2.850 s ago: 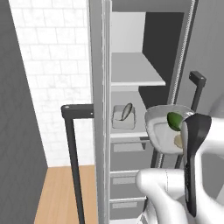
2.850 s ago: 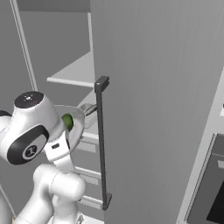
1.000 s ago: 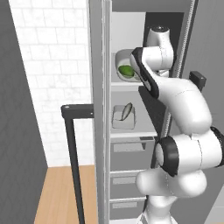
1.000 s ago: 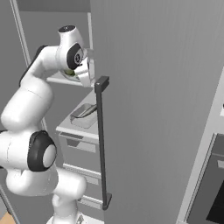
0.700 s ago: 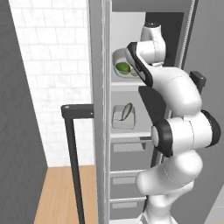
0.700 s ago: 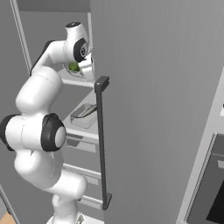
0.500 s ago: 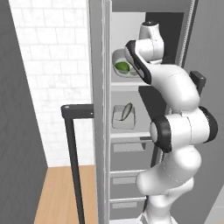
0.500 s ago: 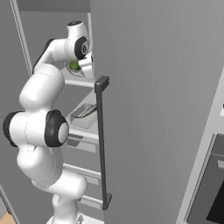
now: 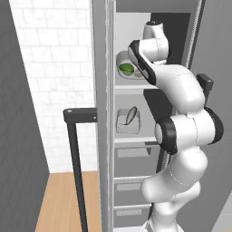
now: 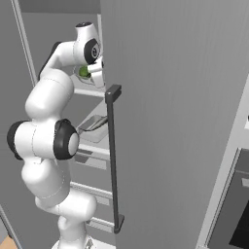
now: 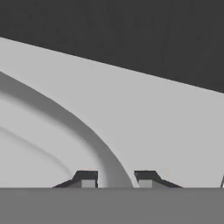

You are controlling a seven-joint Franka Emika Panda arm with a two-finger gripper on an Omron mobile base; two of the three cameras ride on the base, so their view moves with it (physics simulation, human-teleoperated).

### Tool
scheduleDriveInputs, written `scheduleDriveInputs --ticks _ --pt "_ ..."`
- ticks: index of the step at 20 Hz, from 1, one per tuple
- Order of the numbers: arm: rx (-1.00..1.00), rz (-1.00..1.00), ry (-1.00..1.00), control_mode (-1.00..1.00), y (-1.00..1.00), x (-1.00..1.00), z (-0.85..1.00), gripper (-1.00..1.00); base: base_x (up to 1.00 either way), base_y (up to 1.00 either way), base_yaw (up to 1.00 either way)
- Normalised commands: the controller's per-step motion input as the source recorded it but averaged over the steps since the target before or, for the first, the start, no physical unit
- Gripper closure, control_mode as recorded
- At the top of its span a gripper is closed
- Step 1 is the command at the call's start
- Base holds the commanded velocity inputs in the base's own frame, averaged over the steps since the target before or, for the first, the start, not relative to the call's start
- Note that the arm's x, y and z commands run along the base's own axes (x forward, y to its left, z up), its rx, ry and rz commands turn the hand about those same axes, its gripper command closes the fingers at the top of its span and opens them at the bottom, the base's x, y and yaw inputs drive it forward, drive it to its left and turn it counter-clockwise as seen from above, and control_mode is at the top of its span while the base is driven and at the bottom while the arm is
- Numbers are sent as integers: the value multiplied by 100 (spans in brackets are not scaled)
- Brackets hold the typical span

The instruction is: Take the meat container that has the fish and place it on the second highest rack of the freezer. Then take the vegetable container that has the garlic and avocado and place it on the highest rack of the freezer.

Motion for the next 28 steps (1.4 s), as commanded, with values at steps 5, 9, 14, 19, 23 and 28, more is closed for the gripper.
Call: scheduleDriveInputs --ticks 5,9,14,19,23,28 --pt "0 0 -18 -100 8 0 0 -100 0 0 0" --pt "0 1 -26 -100 12 -18 0 -100 0 0 0" --pt "-1 12 -41 -100 0 -67 18 -100 0 0 0" --pt "2 11 -19 -100 -3 -80 69 -100 0 0 0" --pt "4 20 0 -100 0 -100 33 -100 0 0 0" --pt "0 27 -6 -100 1 -100 -12 -100 0 0 0"
